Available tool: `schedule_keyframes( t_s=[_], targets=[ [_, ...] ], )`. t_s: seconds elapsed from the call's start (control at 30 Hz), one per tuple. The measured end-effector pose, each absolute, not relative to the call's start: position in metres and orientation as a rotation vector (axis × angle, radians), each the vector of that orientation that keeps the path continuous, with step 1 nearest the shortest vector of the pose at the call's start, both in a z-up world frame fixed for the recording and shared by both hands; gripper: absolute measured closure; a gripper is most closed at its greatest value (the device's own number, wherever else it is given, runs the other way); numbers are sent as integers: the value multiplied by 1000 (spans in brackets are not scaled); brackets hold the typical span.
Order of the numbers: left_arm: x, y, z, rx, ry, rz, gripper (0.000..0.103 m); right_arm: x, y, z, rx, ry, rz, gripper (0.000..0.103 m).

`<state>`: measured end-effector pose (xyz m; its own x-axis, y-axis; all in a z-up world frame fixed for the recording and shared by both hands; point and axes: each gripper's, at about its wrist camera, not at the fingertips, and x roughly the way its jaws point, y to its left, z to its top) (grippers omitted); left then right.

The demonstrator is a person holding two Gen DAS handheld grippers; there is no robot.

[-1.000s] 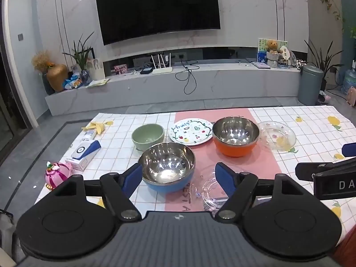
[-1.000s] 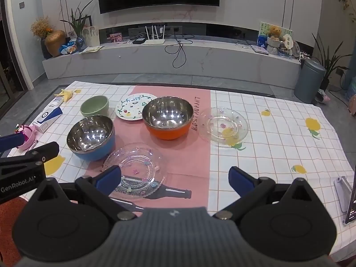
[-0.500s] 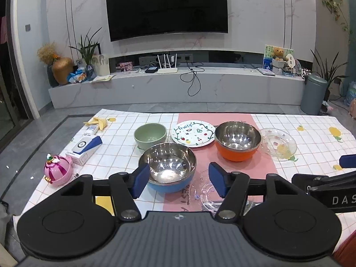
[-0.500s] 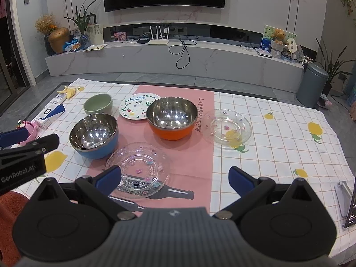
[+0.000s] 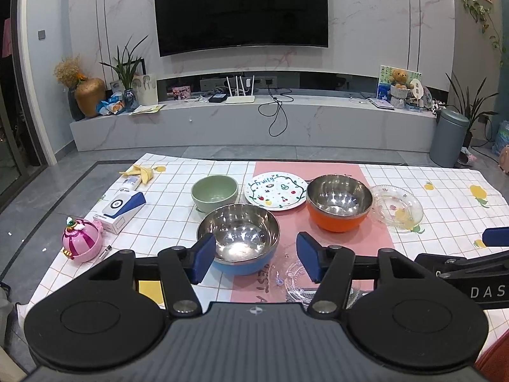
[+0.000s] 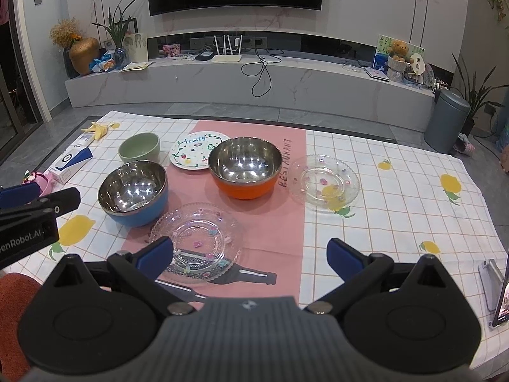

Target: Organize plates and bowls

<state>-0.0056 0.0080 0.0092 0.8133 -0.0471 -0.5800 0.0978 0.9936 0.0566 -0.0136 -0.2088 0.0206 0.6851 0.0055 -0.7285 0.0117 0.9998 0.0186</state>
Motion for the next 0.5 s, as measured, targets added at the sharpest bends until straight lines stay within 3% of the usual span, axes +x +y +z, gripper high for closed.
schedule_keyframes(
  t_s=[0.5],
  targets=[
    [-6, 8, 10, 87, 620, -81, 35, -14, -209, 21, 26, 818, -6, 3]
  ],
)
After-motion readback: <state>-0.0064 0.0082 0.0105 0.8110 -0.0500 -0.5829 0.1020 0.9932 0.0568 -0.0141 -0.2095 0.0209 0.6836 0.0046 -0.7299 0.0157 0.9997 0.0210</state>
